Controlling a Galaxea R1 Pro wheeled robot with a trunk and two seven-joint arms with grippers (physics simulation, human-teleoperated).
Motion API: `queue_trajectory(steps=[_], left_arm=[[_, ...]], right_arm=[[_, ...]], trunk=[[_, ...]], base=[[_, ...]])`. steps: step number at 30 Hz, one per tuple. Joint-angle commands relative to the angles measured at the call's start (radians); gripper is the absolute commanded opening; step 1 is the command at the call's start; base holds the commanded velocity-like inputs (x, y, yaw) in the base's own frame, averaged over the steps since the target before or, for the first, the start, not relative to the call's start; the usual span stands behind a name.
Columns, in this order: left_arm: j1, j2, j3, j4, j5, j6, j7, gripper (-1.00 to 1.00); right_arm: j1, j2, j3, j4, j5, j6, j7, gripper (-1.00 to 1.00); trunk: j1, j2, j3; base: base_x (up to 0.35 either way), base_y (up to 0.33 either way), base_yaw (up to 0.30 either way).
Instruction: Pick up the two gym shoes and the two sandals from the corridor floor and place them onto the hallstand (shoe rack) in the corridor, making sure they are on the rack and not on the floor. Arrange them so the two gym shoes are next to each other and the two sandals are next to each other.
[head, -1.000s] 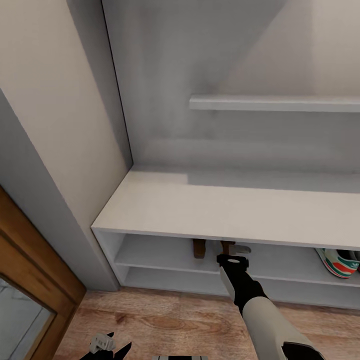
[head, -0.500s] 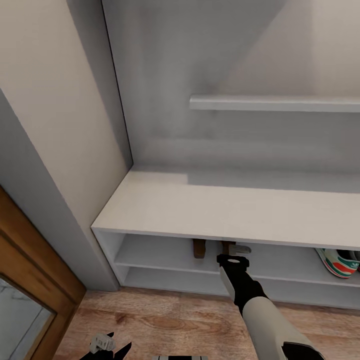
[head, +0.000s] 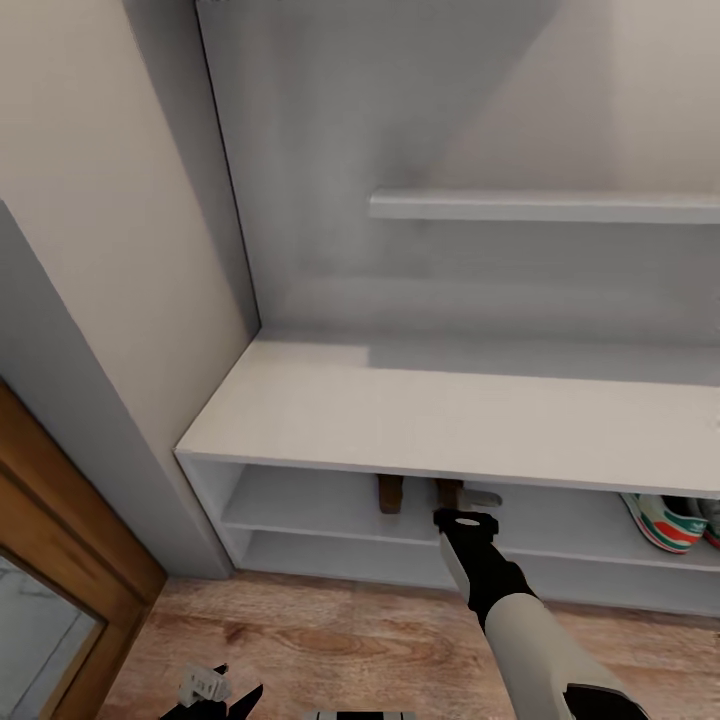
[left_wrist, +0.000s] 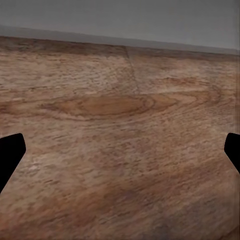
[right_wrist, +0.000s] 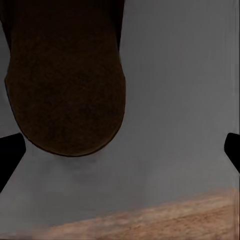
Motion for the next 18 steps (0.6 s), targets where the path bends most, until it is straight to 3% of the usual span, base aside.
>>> queue_trajectory(steps=[1,18], left_arm=[[-0.001,0.000,0.004,0.001,0.004,0.001,-0.008,1.00],[-0.001,0.001,0.004,0.001,0.004,0.001,-0.007,1.00]], right_arm=[[0.000,0.001,-0.005,-0.002,0.011,0.008,0.002,1.00],[0.000,0.001,-0.004,0.001,0.009,0.008,0.002,1.00]], trunk=[[0.000,0.000,-0.001],[0.000,0.000,-0.001]], base=[[-0.119,-0.205,0.000],[-0.194,-0.224,0.000]])
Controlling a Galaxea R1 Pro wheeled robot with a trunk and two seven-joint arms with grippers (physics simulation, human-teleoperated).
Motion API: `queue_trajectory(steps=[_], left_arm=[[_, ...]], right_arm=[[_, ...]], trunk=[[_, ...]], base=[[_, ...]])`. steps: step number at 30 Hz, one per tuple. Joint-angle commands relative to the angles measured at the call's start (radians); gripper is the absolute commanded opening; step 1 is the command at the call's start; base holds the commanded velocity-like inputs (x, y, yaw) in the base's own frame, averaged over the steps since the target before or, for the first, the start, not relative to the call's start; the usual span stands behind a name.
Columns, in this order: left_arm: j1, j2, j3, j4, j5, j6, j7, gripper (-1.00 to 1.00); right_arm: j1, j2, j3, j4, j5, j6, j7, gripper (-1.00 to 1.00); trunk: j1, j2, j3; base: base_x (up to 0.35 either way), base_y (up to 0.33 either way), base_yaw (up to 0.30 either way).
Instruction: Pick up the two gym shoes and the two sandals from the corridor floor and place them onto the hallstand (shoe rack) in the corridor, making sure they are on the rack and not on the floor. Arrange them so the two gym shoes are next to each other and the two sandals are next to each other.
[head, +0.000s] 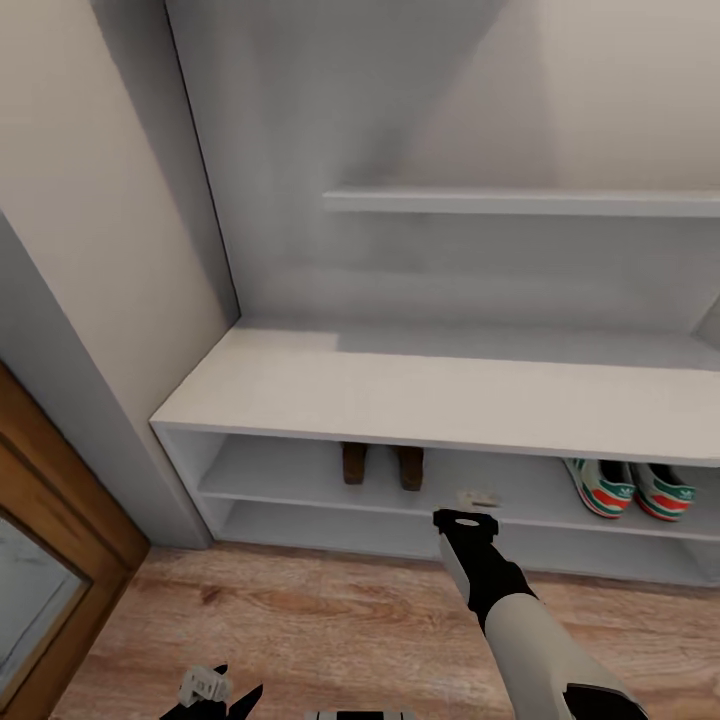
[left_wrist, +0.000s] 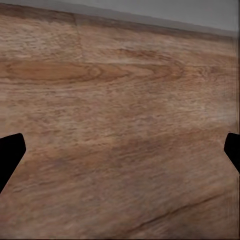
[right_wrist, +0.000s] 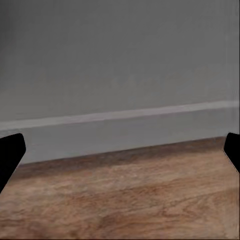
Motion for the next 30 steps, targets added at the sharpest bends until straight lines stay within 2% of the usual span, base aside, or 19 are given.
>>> queue_trajectory(steps=[1,30], left_arm=[[-0.001,0.000,0.004,0.001,0.004,0.001,-0.008,1.00],[-0.001,0.001,0.007,0.002,0.004,-0.001,-0.005,1.00]], right_arm=[[0.000,0.001,-0.005,-0.002,0.010,0.008,0.002,1.00],[0.003,0.001,-0.005,0.023,0.015,0.005,0.002,1.00]], trunk=[[-0.001,0.000,-0.001],[-0.001,0.000,-0.001]], base=[[-0.243,-0.204,0.000],[-0.278,-0.161,0.000]])
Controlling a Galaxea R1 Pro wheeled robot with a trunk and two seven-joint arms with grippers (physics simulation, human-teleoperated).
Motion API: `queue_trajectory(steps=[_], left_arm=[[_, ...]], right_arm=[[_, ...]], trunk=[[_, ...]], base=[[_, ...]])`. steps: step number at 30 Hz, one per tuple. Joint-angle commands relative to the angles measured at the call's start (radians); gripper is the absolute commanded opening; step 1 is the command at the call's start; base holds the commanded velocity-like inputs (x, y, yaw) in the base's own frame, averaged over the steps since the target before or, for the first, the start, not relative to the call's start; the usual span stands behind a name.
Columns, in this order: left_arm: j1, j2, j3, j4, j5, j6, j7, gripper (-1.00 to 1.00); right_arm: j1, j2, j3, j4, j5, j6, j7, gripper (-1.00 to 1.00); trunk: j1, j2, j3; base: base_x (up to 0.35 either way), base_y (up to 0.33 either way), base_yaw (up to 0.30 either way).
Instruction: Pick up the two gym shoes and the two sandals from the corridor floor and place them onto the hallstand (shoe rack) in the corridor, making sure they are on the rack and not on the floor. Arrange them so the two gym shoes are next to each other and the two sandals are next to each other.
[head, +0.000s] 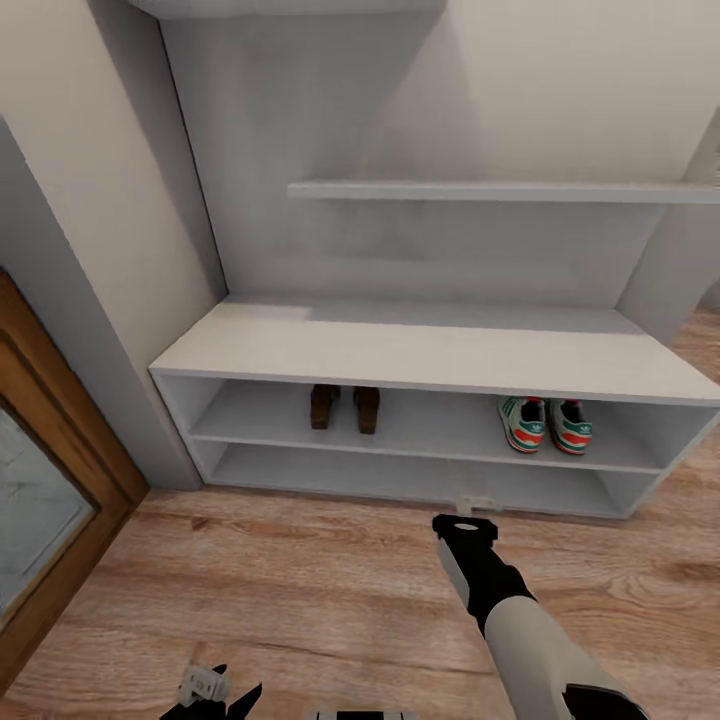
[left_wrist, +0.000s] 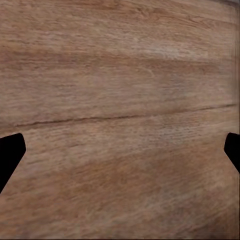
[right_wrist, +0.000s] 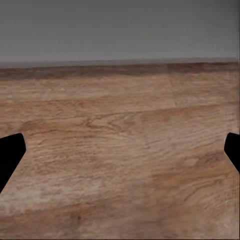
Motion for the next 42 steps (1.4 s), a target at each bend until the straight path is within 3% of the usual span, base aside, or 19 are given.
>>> queue_trajectory(steps=[1,12,15,17,19,26,27,31,37,38,42], left_arm=[[-0.001,0.000,0.004,0.001,0.004,0.001,-0.007,1.00],[-0.002,0.001,0.009,0.001,0.006,0.000,0.010,1.00],[-0.001,0.001,0.007,0.001,0.006,0.000,0.051,1.00],[-0.001,0.001,0.007,0.001,0.006,-0.001,0.064,1.00],[0.001,0.004,0.007,0.003,0.005,-0.001,0.086,1.00],[0.002,0.011,0.008,0.004,0.008,-0.001,0.095,1.00],[0.001,0.012,0.008,0.004,0.010,-0.001,0.097,1.00],[0.001,0.015,0.008,0.004,0.013,-0.001,0.098,1.00],[0.001,0.016,0.010,0.004,0.013,-0.001,0.098,1.00],[0.001,0.017,0.010,0.004,0.013,-0.001,0.098,1.00],[0.001,0.017,0.011,0.004,0.013,-0.001,0.098,1.00]], right_arm=[[0.000,0.001,-0.005,0.005,0.011,0.007,0.001,1.00],[0.001,0.001,-0.005,0.150,0.011,-0.019,0.004,1.00],[0.001,0.001,-0.005,0.212,0.011,-0.078,0.006,1.00],[0.001,-0.010,-0.005,0.236,0.011,-0.103,0.007,1.00],[0.001,-0.041,-0.005,0.305,0.010,-0.176,0.007,1.00],[0.002,-0.081,-0.005,0.394,0.011,-0.301,0.009,1.00],[0.003,-0.101,-0.004,0.432,0.012,-0.370,0.009,1.00],[0.019,-0.121,-0.003,0.472,0.016,-0.438,0.009,1.00],[0.051,-0.137,-0.003,0.477,0.026,-0.467,0.009,1.00],[0.069,-0.140,-0.002,0.478,0.052,-0.510,0.009,1.00],[0.084,-0.142,-0.003,0.478,0.076,-0.540,0.009,1.00]], trunk=[[-0.001,0.000,-0.001],[-0.001,0.000,-0.001],[-0.001,0.000,-0.001],[-0.001,0.000,-0.001],[-0.001,0.000,-0.001],[-0.001,0.000,-0.001],[-0.001,0.000,-0.001],[-0.001,0.000,-0.001],[-0.008,0.013,0.006],[-0.012,0.020,0.009],[-0.028,0.048,0.021]], base=[[-0.301,-0.118,0.000],[-0.273,-0.062,0.000],[-0.069,-0.005,0.000],[-0.039,-0.003,0.000],[-0.017,-0.001,0.000],[-0.005,0.000,0.000],[0.000,0.000,0.000],[0.000,0.000,0.000],[0.000,0.000,0.000],[0.000,0.000,0.000],[0.000,0.000,0.000]])
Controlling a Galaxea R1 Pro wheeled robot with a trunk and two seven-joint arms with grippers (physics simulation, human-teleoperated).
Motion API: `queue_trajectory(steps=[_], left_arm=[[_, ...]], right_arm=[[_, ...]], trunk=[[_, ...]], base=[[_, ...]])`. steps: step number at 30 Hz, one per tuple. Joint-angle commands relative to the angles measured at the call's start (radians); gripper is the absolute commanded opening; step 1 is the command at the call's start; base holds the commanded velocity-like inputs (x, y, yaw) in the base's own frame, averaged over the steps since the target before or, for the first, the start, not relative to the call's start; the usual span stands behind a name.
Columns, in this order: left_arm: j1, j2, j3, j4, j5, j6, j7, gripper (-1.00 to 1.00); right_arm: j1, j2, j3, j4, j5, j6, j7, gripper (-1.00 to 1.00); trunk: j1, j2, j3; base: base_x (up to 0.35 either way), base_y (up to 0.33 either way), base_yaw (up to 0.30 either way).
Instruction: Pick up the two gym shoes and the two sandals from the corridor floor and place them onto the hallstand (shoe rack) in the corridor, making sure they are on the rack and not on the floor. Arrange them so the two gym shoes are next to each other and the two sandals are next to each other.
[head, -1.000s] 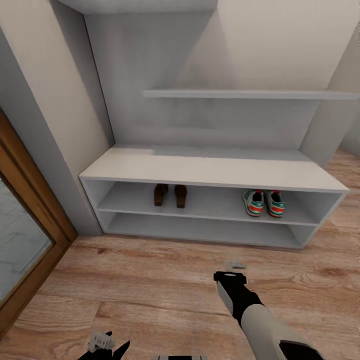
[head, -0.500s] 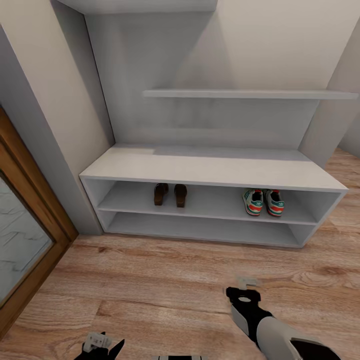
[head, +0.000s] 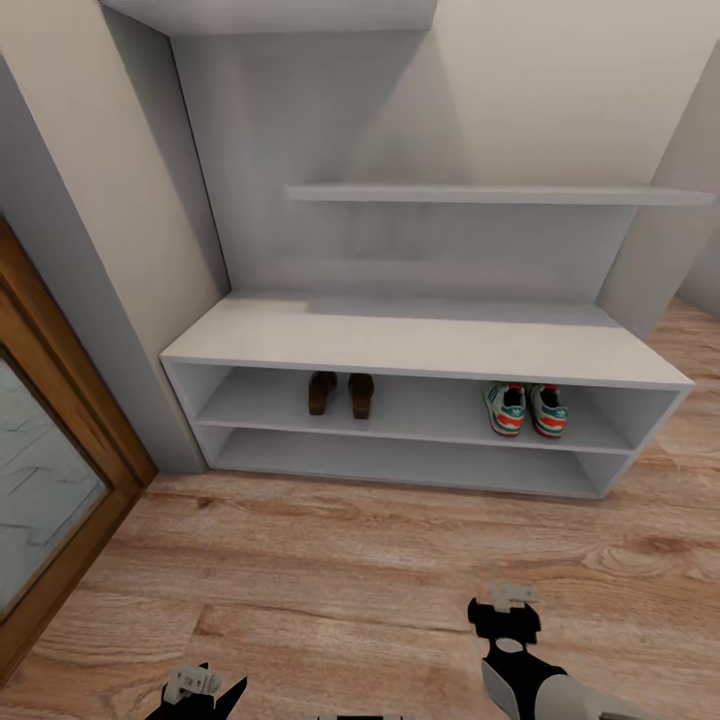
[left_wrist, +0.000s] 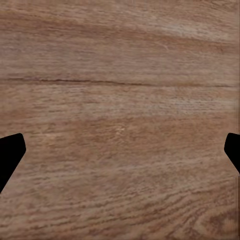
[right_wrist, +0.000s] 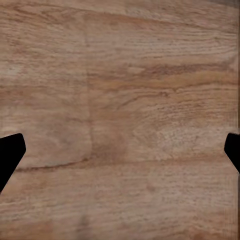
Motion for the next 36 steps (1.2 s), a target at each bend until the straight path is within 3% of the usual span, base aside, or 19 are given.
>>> queue_trajectory(steps=[1,8,11,18,26,28,29,36], left_arm=[[-0.001,0.000,0.004,0.001,0.006,0.002,-0.008,1.00],[-0.001,0.003,0.005,0.001,0.007,0.002,0.002,1.00],[-0.001,0.003,0.004,0.002,0.007,0.002,0.042,1.00],[0.000,0.003,0.005,0.004,0.009,0.002,0.089,1.00],[0.001,0.003,0.051,0.004,0.012,0.002,0.123,1.00],[0.001,0.003,0.072,0.004,0.012,0.002,0.126,1.00],[0.003,0.003,0.110,0.004,0.012,-0.001,0.128,1.00],[0.016,0.004,0.186,0.004,0.011,-0.043,0.130,1.00]], right_arm=[[0.004,0.000,-0.008,0.001,0.015,-0.009,-0.003,1.00],[0.032,-0.005,-0.009,0.001,0.036,-0.034,-0.003,1.00],[0.043,-0.019,-0.010,-0.001,0.039,-0.063,-0.003,1.00],[0.045,-0.026,-0.009,0.000,0.040,-0.085,-0.003,1.00],[0.089,-0.035,-0.009,0.001,0.042,-0.129,-0.005,1.00],[0.106,-0.047,-0.009,0.001,0.043,-0.162,-0.004,1.00],[0.131,-0.061,-0.008,0.001,0.044,-0.209,-0.004,1.00],[0.184,-0.071,-0.008,0.001,0.047,-0.288,-0.004,1.00]], trunk=[[-0.004,0.007,0.002],[-0.031,0.056,0.024],[-0.042,0.077,0.034],[-0.069,0.126,0.056],[-0.100,0.182,0.081],[-0.108,0.196,0.087],[-0.111,0.203,0.090],[-0.138,0.252,0.112]], base=[[0.000,0.000,0.000],[0.000,0.000,0.000],[0.000,0.000,0.000],[0.000,0.000,0.000],[0.000,0.000,0.000],[0.000,0.000,0.000],[0.000,0.000,0.000],[0.000,0.000,0.000]])
